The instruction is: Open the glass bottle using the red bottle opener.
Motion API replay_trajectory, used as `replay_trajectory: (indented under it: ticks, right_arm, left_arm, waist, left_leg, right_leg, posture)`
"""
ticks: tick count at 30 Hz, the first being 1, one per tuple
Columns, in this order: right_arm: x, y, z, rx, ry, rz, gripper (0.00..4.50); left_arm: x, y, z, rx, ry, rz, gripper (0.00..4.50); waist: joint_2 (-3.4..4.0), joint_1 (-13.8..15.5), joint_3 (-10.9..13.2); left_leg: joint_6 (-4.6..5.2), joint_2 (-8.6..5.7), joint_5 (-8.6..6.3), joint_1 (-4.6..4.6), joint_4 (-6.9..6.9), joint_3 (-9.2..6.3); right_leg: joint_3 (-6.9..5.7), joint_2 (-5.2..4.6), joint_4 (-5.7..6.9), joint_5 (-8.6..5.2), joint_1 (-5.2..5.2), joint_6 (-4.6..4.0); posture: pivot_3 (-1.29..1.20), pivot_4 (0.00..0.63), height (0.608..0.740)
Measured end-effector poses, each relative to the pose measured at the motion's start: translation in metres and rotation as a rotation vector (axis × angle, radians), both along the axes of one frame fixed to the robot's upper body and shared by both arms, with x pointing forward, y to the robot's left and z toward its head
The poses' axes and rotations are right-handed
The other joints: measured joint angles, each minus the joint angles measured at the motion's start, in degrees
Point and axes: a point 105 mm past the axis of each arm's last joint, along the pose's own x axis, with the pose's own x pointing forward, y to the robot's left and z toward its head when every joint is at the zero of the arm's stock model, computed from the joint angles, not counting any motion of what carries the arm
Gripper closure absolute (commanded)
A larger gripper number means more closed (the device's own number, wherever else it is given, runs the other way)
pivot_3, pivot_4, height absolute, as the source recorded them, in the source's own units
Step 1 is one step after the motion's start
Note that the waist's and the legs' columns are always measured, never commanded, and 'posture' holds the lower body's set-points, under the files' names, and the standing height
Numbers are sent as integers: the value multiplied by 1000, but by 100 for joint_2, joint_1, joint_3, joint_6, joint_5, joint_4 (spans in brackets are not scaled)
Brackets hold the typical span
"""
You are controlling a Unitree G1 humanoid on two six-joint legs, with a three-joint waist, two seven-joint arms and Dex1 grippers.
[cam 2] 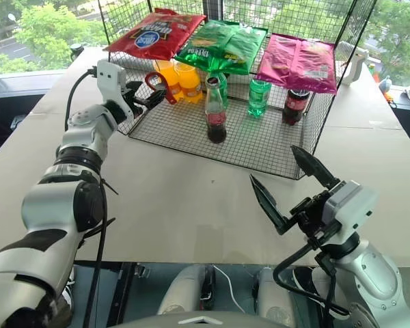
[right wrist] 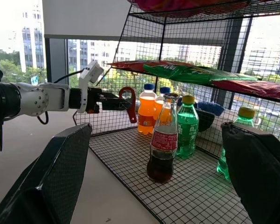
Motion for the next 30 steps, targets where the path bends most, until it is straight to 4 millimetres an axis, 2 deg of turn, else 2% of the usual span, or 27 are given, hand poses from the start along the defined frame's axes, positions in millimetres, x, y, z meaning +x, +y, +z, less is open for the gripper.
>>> replay_trajectory:
  ticks: [2,5,10,11,24,30]
  right_arm:
    - [-1,0,1,0,-2,-3,0]
    - [-2,0,0,-2,1,-8,0]
    - [-4,-2,-2,-1,3,-18,0]
    - [-4,-2,-3,-2,2,-19,0]
    - [-3,-3,-6,5,7,-45,0]
    - [3,-4,-17,-49,69,-72,0]
  left_arm:
    - [0,0,-1,1,4,-2,848]
    - [-1,-7,-3,-1,9,-44,1866]
    - [-1,-11,-4,-7,10,-65,4251]
    - [-1,-11,-3,-9,9,-66,4451]
    - [-9,-11,3,-54,-14,-158,4451]
    - [-26,-7,-5,-65,10,-298,4451]
  waist:
    - [0,-1,0]
    - [0,5,0]
    - [-1,0,0]
    - [-1,-1,0]
    - [-1,-2,0]
    - [-1,-7,0]
  left_leg:
    - [0,0,0,1,1,0]
    - [0,1,0,-1,12,0]
    - [1,2,-1,-1,25,-3]
    - [1,3,-1,-1,28,-4]
    - [2,7,-2,-1,42,-8]
    - [2,10,-2,-1,44,-7]
  right_leg:
    - [0,0,3,0,0,0]
    - [-1,-1,8,0,0,0]
    - [0,-1,23,-1,0,0]
    - [0,0,26,-1,0,-1]
    - [0,-2,43,-11,-1,-18]
    - [2,-4,48,-14,-3,-24]
  posture:
    - [0,150,740]
    - [0,150,740]
    - [0,150,740]
    - [0,150,740]
    - [0,150,740]
    - [0,150,740]
